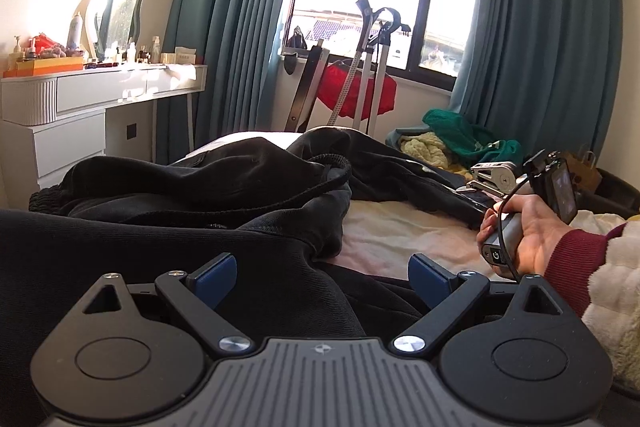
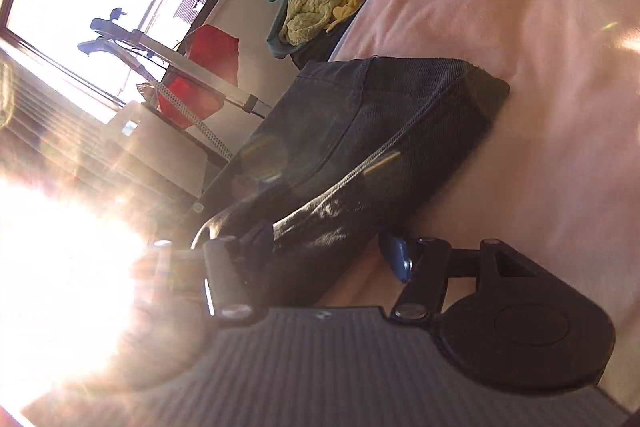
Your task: Fold clothes
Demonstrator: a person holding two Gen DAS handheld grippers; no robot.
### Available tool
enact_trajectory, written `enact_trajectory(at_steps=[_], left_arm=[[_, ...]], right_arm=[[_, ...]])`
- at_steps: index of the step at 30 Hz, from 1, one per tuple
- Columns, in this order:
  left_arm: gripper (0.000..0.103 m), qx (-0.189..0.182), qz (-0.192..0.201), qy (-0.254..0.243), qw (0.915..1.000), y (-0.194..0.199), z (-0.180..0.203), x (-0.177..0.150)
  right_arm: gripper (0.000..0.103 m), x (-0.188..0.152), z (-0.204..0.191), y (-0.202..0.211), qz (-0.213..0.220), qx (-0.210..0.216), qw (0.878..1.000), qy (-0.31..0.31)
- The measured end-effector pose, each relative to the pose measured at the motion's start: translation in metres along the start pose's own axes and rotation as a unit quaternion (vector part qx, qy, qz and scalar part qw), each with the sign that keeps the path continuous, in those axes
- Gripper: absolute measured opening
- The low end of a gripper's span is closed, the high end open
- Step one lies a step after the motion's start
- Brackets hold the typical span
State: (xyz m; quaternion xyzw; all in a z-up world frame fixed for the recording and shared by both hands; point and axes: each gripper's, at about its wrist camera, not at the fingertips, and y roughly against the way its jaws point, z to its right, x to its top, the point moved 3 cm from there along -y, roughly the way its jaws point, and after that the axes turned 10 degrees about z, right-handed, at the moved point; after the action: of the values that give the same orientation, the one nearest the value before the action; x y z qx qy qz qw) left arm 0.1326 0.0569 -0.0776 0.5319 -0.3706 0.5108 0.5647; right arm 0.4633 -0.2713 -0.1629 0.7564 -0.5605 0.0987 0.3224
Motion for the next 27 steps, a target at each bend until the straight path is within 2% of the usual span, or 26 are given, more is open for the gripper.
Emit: enact_trajectory(at_steps=[1, 2, 5, 9, 13, 16, 20, 23, 27], left_arm=[[0.094, -0.002, 0.000, 0.000, 1.0000, -0.004, 0.000, -0.002], [0.094, -0.003, -0.001, 0.000, 1.0000, -0.007, -0.001, -0.005], [0.094, -0.002, -0.005, 0.000, 1.0000, -0.016, -0.002, -0.010], [0.094, -0.008, -0.002, -0.001, 1.0000, -0.020, -0.002, -0.011], [0.094, -0.018, 0.006, -0.001, 0.9998, -0.013, 0.000, -0.008], [0.094, -0.026, 0.009, 0.006, 0.9996, -0.005, 0.002, -0.005], [0.094, -0.034, 0.018, 0.002, 0.9993, 0.004, 0.006, -0.001], [0.094, -0.040, 0.017, -0.012, 0.9990, 0.006, 0.012, -0.003], [0.094, -0.044, 0.008, -0.026, 0.9986, 0.003, 0.019, -0.009]], right_arm=[[0.052, 0.004, 0.001, -0.005, 0.010, -0.004, 1.000, 0.001], [0.036, 0.009, 0.002, -0.009, 0.019, -0.009, 1.000, 0.003], [0.010, 0.026, -0.002, -0.008, 0.043, -0.023, 0.998, 0.042], [0.008, 0.060, -0.021, 0.019, 0.090, -0.032, 0.991, 0.092], [0.007, 0.119, -0.029, 0.059, 0.147, -0.058, 0.980, 0.119], [0.007, 0.176, -0.017, 0.096, 0.182, -0.086, 0.970, 0.136], [0.007, 0.230, 0.022, 0.142, 0.205, -0.124, 0.958, 0.157], [0.007, 0.230, 0.068, 0.155, 0.192, -0.152, 0.956, 0.159], [0.007, 0.203, 0.142, 0.165, 0.165, -0.176, 0.964, 0.113]])
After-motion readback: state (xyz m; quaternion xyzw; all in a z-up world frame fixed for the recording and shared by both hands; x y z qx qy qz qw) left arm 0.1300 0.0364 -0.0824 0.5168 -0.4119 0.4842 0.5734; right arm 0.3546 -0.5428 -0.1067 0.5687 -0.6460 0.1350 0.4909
